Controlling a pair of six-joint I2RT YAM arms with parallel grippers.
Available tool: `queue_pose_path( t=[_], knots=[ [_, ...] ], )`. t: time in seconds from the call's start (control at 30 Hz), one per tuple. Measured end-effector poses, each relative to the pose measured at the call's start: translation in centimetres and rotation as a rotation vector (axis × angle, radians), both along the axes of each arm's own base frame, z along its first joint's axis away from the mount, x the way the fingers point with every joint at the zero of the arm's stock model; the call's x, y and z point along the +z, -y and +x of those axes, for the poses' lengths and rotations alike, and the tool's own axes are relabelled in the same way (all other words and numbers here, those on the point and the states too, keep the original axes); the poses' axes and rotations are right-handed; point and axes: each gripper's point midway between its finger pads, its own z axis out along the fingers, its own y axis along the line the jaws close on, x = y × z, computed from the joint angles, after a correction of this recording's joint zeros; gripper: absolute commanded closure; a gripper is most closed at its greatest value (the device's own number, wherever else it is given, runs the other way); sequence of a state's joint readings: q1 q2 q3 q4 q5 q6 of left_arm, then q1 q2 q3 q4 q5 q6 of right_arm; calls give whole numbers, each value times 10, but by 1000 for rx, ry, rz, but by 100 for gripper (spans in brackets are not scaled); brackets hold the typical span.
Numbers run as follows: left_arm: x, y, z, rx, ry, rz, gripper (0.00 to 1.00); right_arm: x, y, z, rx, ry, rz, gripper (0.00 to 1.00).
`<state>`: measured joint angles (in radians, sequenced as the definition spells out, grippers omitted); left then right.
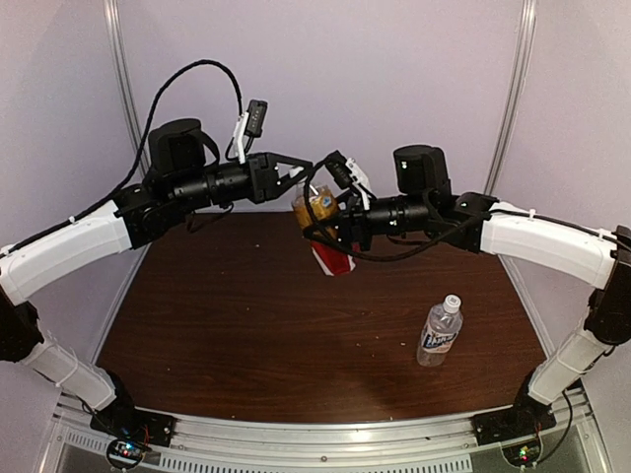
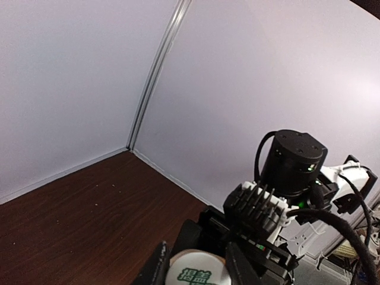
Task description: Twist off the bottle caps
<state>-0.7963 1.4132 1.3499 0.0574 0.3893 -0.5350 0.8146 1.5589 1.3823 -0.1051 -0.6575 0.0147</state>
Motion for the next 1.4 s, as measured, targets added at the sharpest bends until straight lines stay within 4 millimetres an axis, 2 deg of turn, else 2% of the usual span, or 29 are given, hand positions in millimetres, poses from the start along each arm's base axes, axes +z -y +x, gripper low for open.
queue_pose_path(
  t=[0.17,0.4,0.57,0.77,0.87,1.03,1.2,1.4],
  knots=[
    [-4,-2,10,106,-49,4,68,-3,2,9,-84,33,-19,36],
    [-5,-3,12,124,-41,12,55,-6,3,11,-95,60,-33,36],
    [-1,-5,9,103,-7,17,41,-9,3,3,-54,59,-33,36],
    [16,-16,-1,32,70,1,24,-6,0,-18,65,53,-11,36],
    [23,-21,-9,-28,120,-10,18,-4,-2,-31,138,42,5,36],
    [30,-20,-40,-208,221,-19,15,0,-3,-54,265,12,33,35],
    [32,-17,-68,-369,284,-26,15,6,-2,-71,365,-17,60,35],
    [31,-18,-85,-464,325,-28,19,12,-2,-83,440,-54,81,35]
  ],
)
